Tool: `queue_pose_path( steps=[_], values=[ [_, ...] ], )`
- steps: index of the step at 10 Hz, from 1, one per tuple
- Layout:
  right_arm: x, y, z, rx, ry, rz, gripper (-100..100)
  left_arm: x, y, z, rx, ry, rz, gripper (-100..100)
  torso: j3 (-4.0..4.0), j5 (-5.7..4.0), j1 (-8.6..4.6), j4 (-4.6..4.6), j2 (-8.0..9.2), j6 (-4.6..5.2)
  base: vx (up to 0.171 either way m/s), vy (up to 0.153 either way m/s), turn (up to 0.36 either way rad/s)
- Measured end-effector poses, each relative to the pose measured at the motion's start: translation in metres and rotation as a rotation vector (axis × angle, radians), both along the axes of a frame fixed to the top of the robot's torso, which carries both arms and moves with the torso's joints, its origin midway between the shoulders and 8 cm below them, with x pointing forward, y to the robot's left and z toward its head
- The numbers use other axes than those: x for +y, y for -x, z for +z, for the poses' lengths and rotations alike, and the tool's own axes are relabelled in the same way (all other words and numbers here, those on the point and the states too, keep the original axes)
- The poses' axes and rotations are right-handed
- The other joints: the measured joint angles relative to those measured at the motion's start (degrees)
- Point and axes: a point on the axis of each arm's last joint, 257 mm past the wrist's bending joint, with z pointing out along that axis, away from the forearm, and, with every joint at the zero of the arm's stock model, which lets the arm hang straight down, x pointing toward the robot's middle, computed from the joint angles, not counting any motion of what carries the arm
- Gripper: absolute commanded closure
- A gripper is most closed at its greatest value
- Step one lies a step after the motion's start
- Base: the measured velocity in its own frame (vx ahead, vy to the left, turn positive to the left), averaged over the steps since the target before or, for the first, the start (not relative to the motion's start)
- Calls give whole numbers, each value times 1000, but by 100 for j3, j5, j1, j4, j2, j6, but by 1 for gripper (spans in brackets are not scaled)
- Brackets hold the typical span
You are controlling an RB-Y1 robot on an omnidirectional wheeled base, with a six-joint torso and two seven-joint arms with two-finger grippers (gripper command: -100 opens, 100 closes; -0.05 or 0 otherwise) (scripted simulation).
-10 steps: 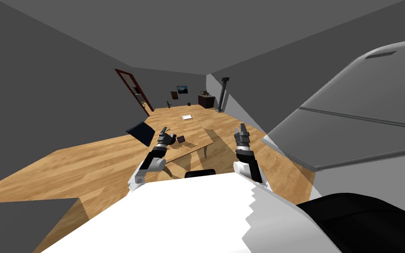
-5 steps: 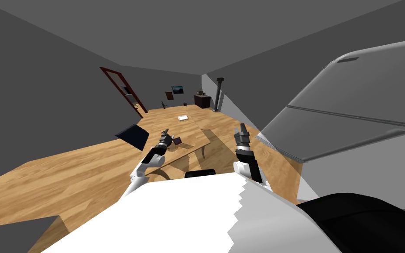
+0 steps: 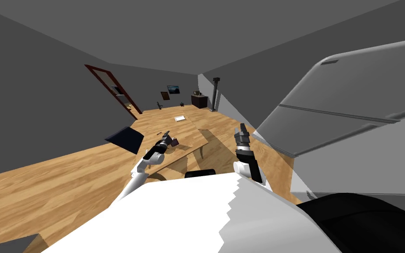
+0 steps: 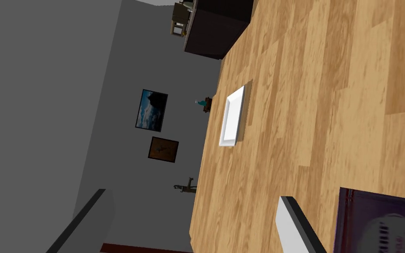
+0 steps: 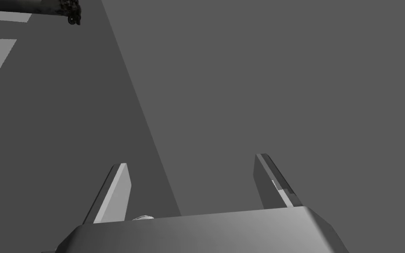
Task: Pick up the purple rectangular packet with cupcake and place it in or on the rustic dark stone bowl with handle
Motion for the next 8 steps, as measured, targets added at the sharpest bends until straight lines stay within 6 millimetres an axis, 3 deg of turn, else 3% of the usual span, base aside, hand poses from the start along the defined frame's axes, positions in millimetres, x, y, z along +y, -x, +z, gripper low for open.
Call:
queue_pose_path(
  steps=[8],
  values=[
    [0, 0, 0, 0, 0, 0, 0, 45, -6, -74, 267, 32, 53, -100, 0, -1, -1, 0, 1, -6, 14, -19, -111]
  ],
)
